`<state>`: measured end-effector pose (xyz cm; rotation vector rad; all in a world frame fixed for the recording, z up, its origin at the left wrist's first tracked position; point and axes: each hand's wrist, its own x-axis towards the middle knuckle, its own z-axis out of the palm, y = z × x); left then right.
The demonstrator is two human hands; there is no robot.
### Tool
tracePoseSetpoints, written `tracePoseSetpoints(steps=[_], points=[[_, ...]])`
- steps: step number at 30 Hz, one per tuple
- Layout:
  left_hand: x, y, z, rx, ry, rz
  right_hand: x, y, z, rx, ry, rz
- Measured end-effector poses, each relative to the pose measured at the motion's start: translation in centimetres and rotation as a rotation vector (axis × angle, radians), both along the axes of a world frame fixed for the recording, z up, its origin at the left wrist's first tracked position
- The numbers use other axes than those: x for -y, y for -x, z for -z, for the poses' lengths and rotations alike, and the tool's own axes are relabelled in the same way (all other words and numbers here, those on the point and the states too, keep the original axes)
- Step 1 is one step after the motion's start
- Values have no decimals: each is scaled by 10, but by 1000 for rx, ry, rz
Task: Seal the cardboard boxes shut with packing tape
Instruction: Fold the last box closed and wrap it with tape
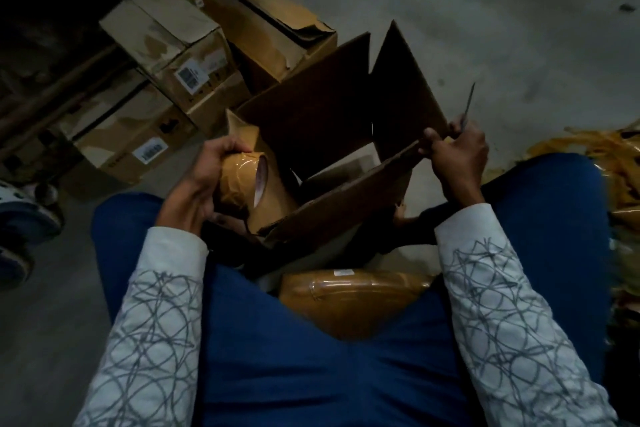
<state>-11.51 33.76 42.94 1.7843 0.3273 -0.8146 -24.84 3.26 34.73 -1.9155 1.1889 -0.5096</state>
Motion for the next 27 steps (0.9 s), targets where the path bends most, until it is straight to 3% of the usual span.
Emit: tracePoseSetpoints(steps=[7,11,14,17,21,25,27], points=[[-24,-15,-16,75,-13,-1,-14,-12,-14,171,96,3],[-34,-27,-25,131,45,-9,-19,-20,-13,119,101,-10],[-31,-27,-15,60,24,-56,-28,-24,-3,27,76,-51],[-29,-21,-2,16,52,-164,-31,-24,11,-66,-55,-51],[-39,-21,3,76,148,-221,-10,-22,36,133,-259,-24],[-45,1,-2,156,237,-288,-30,-27,14,200,-225,-131],[-45,22,-3,212,293,-367,-40,-28,7,151,-79,-162]])
